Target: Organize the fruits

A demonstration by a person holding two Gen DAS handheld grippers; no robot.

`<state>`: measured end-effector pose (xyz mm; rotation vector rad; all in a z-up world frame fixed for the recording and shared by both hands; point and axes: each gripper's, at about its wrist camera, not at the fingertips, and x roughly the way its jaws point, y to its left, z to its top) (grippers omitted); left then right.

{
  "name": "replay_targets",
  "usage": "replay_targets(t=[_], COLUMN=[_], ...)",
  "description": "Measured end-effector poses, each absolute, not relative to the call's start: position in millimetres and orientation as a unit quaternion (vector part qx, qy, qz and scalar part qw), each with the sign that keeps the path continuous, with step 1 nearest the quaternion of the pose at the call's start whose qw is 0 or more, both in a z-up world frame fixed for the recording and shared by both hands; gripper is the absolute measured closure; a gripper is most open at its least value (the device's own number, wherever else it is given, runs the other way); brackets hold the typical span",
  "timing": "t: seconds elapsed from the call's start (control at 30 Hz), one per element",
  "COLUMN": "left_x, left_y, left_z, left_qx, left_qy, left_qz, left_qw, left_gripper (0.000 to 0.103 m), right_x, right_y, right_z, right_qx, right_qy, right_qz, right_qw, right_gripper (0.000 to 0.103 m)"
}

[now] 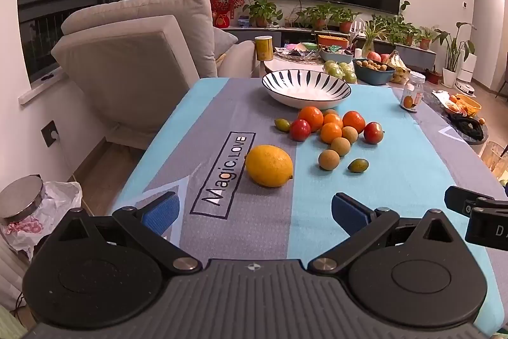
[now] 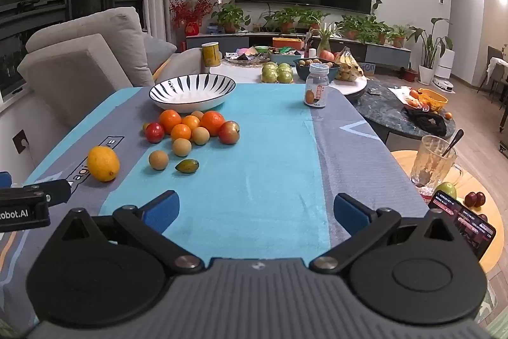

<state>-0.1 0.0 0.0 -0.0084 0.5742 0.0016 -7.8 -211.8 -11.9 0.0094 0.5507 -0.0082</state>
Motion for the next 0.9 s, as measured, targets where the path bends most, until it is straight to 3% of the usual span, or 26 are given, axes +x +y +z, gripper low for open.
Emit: replay_targets(t=[0.9], left_x=[-0.3], left_y=[-3.1], left_z=[-2.5], left_qx=[0.006], left_qy=[0.290], left_qz=[-0.006], left_qw=[0.957], left_gripper=[0.000], right_x=[-8.3], right_y=[-211.5], right_z=[-13.4], right_qx=[0.006], right_qy=[0.275], right_qz=[-0.004], right_qw=[0.961], right_gripper=[0.039])
